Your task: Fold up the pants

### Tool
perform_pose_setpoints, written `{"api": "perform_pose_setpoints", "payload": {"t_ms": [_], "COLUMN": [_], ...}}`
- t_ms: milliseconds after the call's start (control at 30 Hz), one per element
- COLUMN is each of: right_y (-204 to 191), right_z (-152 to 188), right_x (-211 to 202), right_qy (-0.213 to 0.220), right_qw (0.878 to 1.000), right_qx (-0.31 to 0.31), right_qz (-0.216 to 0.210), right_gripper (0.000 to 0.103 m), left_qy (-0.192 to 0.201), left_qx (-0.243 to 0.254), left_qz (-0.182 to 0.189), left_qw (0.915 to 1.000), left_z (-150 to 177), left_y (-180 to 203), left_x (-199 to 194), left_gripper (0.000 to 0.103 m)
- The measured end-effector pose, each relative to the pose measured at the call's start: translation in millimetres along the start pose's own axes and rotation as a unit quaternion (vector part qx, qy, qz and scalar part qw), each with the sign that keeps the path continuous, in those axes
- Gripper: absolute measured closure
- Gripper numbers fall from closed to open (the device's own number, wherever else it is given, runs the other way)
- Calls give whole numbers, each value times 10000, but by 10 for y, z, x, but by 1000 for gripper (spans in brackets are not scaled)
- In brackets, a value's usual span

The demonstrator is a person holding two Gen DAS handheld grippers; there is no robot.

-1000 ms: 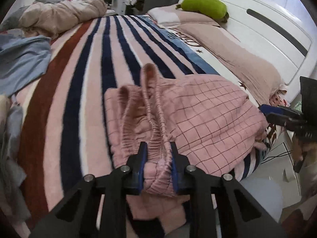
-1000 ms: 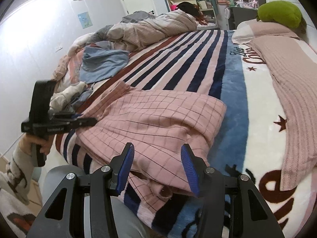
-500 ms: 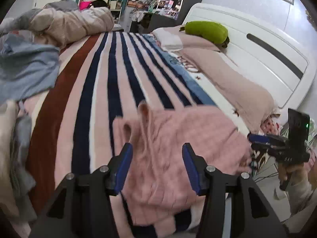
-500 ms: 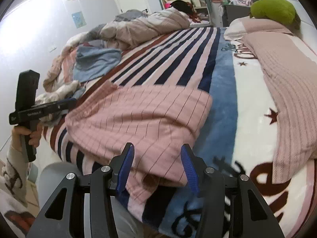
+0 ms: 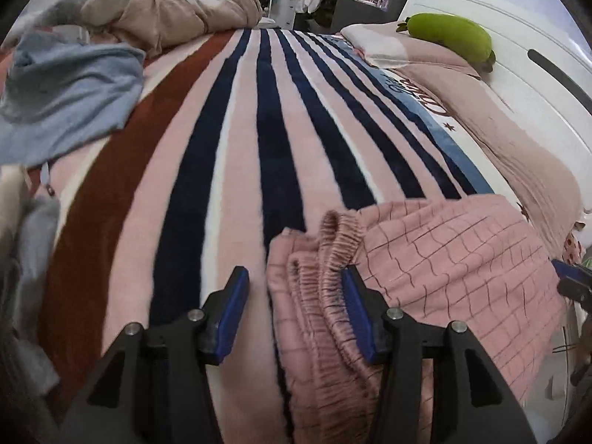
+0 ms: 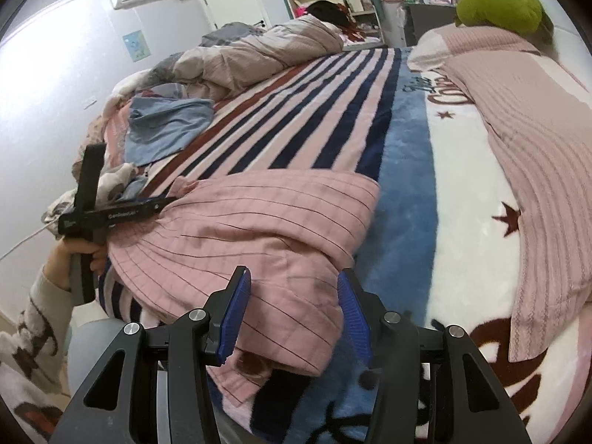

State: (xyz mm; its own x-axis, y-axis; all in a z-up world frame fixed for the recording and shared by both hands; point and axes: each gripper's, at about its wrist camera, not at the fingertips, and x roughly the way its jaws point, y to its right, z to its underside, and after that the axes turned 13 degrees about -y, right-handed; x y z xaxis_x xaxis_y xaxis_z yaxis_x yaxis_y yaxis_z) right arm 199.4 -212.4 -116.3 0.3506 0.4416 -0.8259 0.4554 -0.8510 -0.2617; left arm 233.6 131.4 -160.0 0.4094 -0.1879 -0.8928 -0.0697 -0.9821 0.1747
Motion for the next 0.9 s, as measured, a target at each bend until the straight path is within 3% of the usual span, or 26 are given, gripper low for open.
{"api": "perform_pose_setpoints", "payload": {"t_ms": [167,267,300,367,400,567,733,900], "right_y": [90,104,112,170,190,310,432,501], "right_z": [19,16,8,-39,-63,-191,-234,-265], "right_x": [68,21,3,-41,-49,66,307,525], "right_qy": [-183,-163,-143,-61,-42,-179,-503,-720], "right_qw": [9996,9996,9995,9991,9989,9969,9896,9795], "right_qx": [202,179,203,302,322,489,767,959], "right_qz": [-121,-144,-182,-290,-328,-598,-1108,-1620], "right_gripper": [57,55,53,41,40,40,38,37], "left_qy": [13,7,-15,-71,-147,-481,-660,-672], "left_qx": [-81,27,46,-59,-100,-247,-485,-448], "left_qz": [231,675,909,1324,1444,1577,2171,2260], "left_qw": [9997,9977,9958,9912,9894,9860,9727,9708], "left_z": [36,88,110,148,156,261,294,240], "left_y": [-54,-63,-78,-120,-127,-141,-170,-88], "left_x": [-131,-302,-354,-412,-410,-283,-123,-24], "left_gripper": [54,49,43,41,41,41,41,46]}}
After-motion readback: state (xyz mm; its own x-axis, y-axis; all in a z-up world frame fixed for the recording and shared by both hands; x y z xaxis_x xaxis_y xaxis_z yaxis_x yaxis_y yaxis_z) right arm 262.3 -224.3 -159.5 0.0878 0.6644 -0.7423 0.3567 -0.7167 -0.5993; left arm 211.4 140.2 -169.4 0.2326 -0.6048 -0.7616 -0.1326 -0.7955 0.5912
